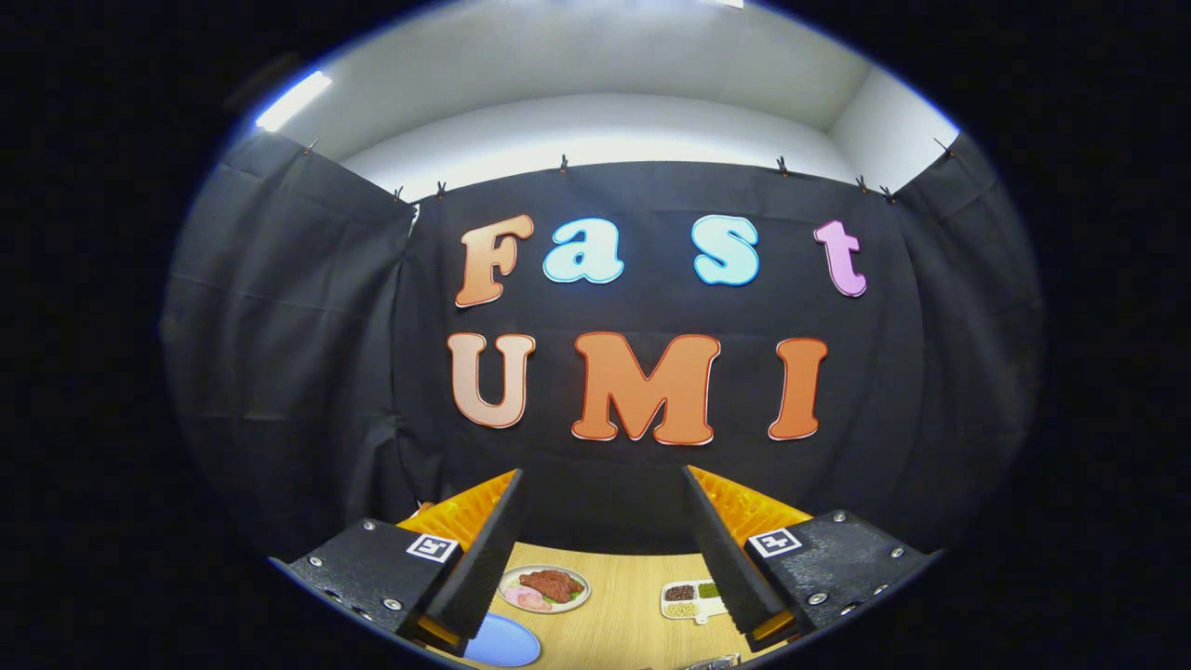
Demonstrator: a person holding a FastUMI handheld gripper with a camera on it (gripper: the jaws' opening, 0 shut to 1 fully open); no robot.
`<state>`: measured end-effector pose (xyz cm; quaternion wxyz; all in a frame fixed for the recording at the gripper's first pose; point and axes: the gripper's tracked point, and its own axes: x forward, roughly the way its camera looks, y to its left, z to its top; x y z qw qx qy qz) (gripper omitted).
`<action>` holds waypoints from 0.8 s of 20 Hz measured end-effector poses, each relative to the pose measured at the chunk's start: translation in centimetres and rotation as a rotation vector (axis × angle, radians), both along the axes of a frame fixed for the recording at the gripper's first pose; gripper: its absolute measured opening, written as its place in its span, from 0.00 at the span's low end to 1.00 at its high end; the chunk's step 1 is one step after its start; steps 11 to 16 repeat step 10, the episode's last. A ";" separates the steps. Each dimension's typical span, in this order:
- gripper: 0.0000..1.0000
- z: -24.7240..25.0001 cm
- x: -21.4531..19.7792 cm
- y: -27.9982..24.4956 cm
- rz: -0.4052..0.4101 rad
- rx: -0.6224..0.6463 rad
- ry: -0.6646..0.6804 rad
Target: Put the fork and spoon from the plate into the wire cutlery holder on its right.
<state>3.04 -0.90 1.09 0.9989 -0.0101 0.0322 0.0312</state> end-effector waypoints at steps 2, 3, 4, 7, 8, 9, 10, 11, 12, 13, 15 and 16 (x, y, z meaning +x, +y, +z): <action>0.97 0.3 -0.1 0.7 0.011 0.000 -0.009; 0.97 0.2 -0.2 1.1 0.013 -0.001 -0.005; 0.97 -0.1 -0.1 1.4 0.017 -0.001 0.002; 0.98 -1.1 0.0 2.1 0.022 0.000 0.029; 0.98 -1.5 0.1 2.3 0.021 0.000 0.040; 0.98 -1.8 -0.1 2.4 0.024 -0.001 0.049; 0.98 -2.0 0.0 2.4 0.022 -0.006 0.054; 0.98 -2.0 0.0 2.4 0.022 -0.006 0.054; 0.98 -2.0 0.0 2.4 0.022 -0.006 0.054; 0.98 -2.0 0.0 2.4 0.022 -0.006 0.054; 0.98 -2.0 0.0 2.4 0.022 -0.006 0.054; 0.98 -2.0 0.0 2.4 0.022 -0.006 0.054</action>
